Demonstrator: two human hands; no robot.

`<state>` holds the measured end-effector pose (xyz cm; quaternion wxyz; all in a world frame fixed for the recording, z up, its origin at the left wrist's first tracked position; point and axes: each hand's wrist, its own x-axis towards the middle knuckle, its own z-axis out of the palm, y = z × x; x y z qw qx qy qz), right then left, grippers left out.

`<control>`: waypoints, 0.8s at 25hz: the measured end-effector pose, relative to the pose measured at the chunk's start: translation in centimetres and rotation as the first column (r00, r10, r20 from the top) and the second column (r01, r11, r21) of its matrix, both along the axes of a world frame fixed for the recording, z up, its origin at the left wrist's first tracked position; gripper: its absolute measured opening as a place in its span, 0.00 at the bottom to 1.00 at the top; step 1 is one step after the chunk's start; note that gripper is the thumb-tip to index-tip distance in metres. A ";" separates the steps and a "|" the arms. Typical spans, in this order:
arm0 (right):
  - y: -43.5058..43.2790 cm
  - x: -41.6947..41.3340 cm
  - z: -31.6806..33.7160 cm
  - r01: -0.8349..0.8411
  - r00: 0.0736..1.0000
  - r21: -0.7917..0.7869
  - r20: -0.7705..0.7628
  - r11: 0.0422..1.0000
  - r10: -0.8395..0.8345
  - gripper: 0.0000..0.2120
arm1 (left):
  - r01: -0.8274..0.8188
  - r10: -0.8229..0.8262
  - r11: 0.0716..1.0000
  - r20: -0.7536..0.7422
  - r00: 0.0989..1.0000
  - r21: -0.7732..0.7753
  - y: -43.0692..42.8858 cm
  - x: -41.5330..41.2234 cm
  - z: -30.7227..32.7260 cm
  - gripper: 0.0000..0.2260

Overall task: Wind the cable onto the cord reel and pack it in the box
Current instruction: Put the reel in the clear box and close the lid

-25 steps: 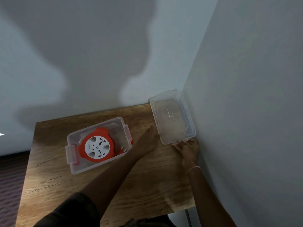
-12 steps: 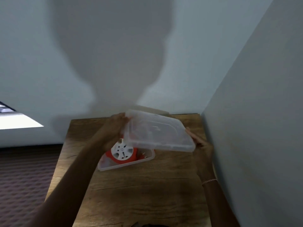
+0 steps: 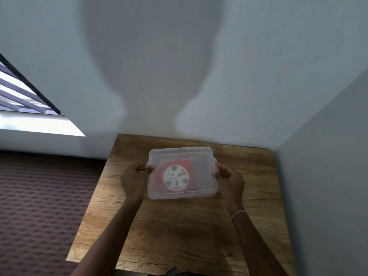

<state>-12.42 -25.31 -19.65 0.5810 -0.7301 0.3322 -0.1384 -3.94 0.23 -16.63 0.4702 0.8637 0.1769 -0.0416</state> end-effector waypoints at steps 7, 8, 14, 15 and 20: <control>2.1 0.6 -0.7 0.020 0.995 -0.270 -0.086 0.963 -0.045 0.16 | 0.159 -0.164 0.979 0.032 0.986 0.129 1.0 1.0 -3.3 0.09; 2.1 0.6 -0.5 0.005 0.994 -0.291 -0.106 0.957 -0.037 0.16 | 0.166 -0.171 0.979 0.029 0.985 0.120 1.2 1.0 -3.5 0.09; -0.6 1.3 -0.1 -0.088 0.967 -0.129 -0.249 0.988 0.054 0.19 | 0.173 -0.180 0.980 -0.067 0.981 -0.100 3.1 1.2 -3.6 0.17; -0.8 1.3 -0.1 -0.078 0.966 -0.074 -0.250 0.994 0.057 0.20 | 0.162 -0.174 0.978 -0.086 0.981 -0.128 3.3 1.1 -3.6 0.18; -2.3 1.8 -0.6 -0.107 0.915 0.407 -0.316 0.907 0.250 0.24 | 0.126 -0.259 0.931 -0.376 0.890 -0.342 3.6 1.7 -3.5 0.12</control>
